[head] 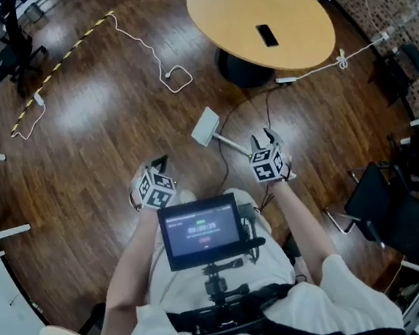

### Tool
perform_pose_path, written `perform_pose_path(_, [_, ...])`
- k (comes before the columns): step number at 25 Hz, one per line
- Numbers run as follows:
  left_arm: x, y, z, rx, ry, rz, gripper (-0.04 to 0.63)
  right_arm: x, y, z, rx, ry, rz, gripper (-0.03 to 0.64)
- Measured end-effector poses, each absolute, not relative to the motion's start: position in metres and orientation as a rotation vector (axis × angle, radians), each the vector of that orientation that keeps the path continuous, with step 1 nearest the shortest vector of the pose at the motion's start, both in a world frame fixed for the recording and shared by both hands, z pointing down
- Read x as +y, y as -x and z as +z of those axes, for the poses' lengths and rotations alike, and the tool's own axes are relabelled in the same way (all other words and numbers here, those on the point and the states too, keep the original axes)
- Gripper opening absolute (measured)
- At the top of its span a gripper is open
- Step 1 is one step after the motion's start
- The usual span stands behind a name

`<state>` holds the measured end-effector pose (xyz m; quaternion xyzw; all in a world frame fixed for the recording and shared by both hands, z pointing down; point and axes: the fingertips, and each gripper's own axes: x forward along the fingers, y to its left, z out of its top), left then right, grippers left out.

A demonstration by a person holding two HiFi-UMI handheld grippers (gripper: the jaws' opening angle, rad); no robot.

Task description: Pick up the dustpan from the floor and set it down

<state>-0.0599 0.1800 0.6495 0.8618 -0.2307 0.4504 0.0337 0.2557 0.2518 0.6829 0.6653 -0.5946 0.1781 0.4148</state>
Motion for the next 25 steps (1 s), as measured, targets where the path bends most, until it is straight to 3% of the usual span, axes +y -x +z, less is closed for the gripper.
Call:
perform_pose_path(6, [0.171, 0.071, 0.640, -0.727, -2.625, 1.374, -0.006, 0.244, -0.234, 0.662, -1.513, -1.651, 0.416, 0.212])
perform_pose_path(12, [0.252, -0.040, 0.641, -0.715, -2.636, 1.395, -0.006, 0.315, -0.322, 0.646, -1.571, -1.658, 0.391, 0.212])
perform_pose_path(25, [0.317, -0.065, 0.637, -0.780, -2.591, 1.376, -0.006, 0.361, -0.333, 0.650, -1.667, -1.585, 0.387, 0.210])
